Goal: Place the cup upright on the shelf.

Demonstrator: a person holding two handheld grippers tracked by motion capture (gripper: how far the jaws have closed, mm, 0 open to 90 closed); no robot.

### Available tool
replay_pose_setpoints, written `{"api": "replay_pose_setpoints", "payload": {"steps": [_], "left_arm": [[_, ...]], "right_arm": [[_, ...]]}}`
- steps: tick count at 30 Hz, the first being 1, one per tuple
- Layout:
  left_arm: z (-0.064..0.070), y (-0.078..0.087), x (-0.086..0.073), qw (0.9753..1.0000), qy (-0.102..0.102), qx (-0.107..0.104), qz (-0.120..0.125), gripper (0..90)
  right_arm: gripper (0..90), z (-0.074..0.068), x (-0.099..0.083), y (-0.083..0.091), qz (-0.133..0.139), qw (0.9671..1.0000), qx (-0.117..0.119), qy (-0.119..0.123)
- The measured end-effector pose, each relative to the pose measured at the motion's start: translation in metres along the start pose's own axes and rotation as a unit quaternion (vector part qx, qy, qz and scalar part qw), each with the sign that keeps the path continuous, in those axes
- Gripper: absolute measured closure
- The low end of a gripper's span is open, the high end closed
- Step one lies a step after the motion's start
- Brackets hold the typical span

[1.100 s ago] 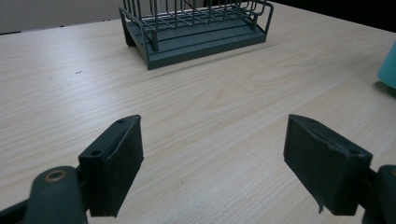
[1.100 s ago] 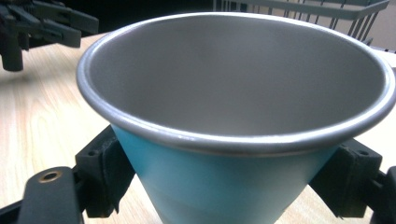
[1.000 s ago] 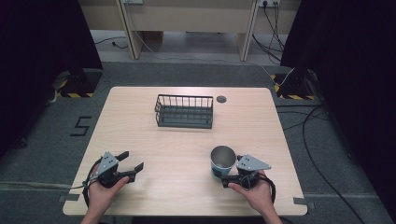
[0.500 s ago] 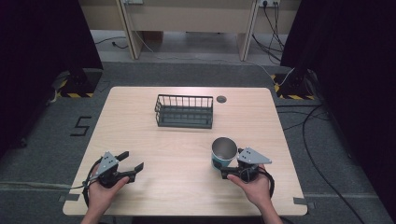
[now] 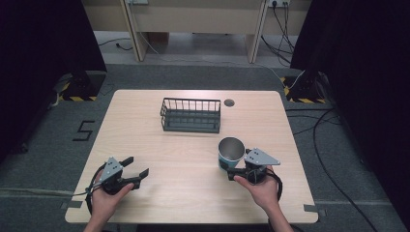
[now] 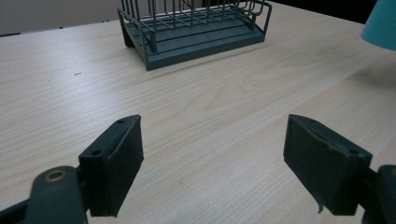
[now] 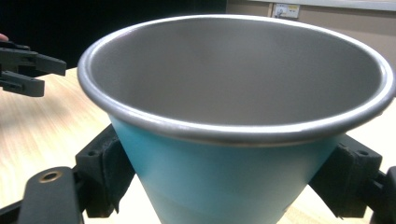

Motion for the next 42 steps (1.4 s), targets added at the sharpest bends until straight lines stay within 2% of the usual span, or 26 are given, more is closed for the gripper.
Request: {"api": "replay_pose_setpoints", "payload": {"steps": [18, 31, 42], "left_arm": [[0.0, 0.0, 0.0, 1.0, -0.002, 0.0, 0.0, 19.5], [0.001, 0.0, 0.0, 1.0, -0.003, 0.0, 0.001, 19.5], [0.001, 0.001, 0.001, 1.0, -0.003, -0.001, 0.002, 19.5]], "right_arm": [[18.2, 0.005, 0.027, -0.011, 0.016, 0.9998, -0.003, 0.007], [18.3, 0.008, 0.05, -0.024, 0.023, 0.9995, -0.011, 0.018], [18.3, 0.009, 0.066, -0.036, 0.028, 0.9994, -0.009, 0.018]]}}
Point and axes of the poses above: each handheld gripper's, and its own axes: y roughly backward along the jaws, x roughly out of its top, z roughly to its right, the point moved 2 cm from there along -y, roughly forward along the jaws, and after that the axes turned 11 degrees about -z, right-handed, at the moved point
